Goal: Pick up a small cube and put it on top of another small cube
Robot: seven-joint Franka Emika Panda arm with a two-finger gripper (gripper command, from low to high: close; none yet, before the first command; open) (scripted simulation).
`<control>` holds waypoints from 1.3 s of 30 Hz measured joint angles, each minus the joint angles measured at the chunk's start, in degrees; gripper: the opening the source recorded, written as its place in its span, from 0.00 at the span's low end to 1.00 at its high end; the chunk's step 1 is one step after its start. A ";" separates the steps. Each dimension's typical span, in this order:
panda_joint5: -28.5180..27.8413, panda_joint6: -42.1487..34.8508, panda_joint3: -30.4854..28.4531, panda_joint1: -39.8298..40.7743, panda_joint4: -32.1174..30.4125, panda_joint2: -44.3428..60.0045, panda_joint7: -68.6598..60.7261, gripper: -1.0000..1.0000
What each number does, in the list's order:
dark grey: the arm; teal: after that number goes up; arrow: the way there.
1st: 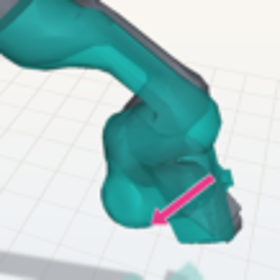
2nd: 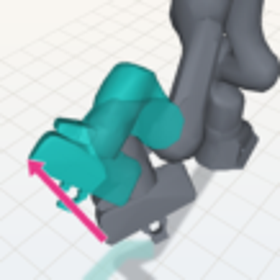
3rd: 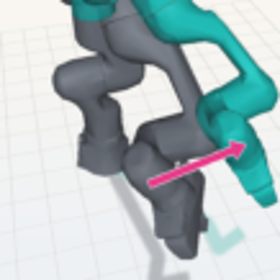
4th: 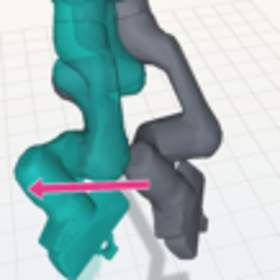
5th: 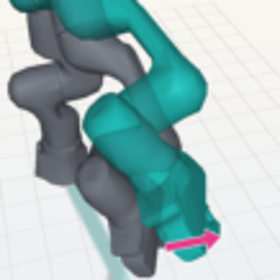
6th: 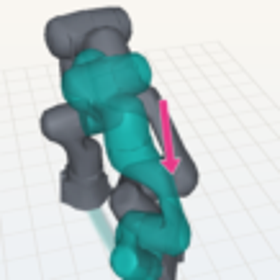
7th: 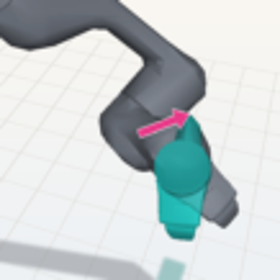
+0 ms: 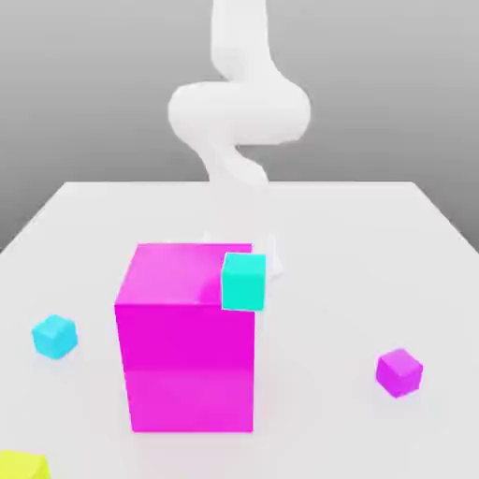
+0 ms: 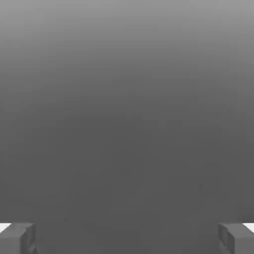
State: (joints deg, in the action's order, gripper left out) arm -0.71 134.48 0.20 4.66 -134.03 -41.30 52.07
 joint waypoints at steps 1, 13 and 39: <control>-0.31 1.16 0.05 1.99 -0.97 1.96 2.69 0.50; -3.71 14.05 -2.17 22.12 -11.74 23.73 32.56 0.50; 9.01 38.22 -3.57 41.31 -20.48 59.47 51.96 0.00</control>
State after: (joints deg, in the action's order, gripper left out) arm 8.31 172.69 -3.37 45.97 -154.51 18.17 104.03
